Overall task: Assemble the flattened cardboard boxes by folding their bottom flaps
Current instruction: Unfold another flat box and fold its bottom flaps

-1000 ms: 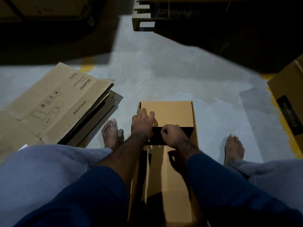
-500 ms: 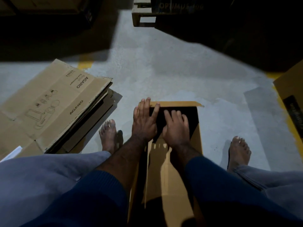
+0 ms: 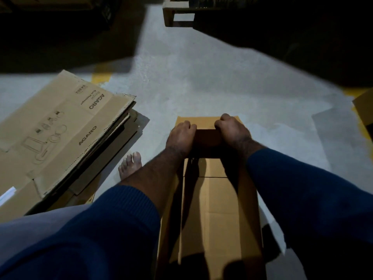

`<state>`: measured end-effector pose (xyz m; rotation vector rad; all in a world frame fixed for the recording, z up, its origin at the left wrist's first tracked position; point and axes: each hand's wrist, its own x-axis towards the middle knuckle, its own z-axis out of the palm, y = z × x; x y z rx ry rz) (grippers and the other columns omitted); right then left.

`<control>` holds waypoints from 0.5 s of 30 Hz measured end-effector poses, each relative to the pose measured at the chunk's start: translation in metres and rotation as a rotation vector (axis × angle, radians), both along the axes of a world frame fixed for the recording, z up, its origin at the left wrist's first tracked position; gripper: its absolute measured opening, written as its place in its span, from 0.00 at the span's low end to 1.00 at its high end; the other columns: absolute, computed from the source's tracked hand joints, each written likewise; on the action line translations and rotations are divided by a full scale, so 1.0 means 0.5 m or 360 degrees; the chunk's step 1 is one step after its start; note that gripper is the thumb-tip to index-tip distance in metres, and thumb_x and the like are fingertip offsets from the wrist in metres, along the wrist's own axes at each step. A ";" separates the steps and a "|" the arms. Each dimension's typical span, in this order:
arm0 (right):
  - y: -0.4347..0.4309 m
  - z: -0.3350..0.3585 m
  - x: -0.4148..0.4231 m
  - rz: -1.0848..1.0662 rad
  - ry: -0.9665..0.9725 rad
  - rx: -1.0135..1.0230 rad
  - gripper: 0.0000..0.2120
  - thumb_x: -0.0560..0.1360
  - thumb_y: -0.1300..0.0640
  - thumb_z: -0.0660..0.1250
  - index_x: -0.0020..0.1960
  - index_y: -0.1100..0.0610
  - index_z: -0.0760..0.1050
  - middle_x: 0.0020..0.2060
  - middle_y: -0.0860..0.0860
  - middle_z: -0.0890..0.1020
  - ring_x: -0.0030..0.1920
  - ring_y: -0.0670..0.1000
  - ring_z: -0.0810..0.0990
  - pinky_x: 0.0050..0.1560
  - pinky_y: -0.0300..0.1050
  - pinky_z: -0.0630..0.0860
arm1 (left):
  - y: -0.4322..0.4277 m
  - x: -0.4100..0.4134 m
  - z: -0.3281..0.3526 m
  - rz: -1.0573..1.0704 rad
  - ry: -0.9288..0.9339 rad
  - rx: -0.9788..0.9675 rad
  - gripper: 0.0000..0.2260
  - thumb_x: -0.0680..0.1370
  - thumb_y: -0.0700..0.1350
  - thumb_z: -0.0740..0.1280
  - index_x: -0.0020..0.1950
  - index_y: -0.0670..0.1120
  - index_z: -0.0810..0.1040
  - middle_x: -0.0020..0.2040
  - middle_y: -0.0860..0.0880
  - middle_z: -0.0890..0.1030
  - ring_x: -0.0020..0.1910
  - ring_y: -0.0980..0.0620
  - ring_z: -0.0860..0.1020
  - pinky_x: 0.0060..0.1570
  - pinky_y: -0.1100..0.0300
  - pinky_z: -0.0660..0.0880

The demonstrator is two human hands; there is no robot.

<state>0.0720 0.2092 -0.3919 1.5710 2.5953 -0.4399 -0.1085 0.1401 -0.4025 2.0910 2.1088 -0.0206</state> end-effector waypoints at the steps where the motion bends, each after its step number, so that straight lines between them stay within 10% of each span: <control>1: 0.002 -0.006 0.007 -0.0005 0.0067 0.0008 0.09 0.78 0.61 0.66 0.58 0.56 0.77 0.56 0.56 0.73 0.57 0.58 0.76 0.51 0.52 0.77 | 0.007 0.000 -0.005 0.0004 0.0013 0.0029 0.15 0.77 0.43 0.70 0.63 0.44 0.74 0.59 0.43 0.75 0.57 0.43 0.75 0.53 0.49 0.77; 15: 0.016 -0.016 0.015 -0.0030 0.0089 0.0020 0.13 0.74 0.67 0.67 0.54 0.55 0.79 0.52 0.55 0.78 0.52 0.61 0.79 0.49 0.51 0.78 | 0.053 0.003 -0.009 0.0053 0.0025 0.0043 0.04 0.79 0.39 0.66 0.54 0.44 0.75 0.51 0.45 0.77 0.48 0.45 0.75 0.41 0.54 0.67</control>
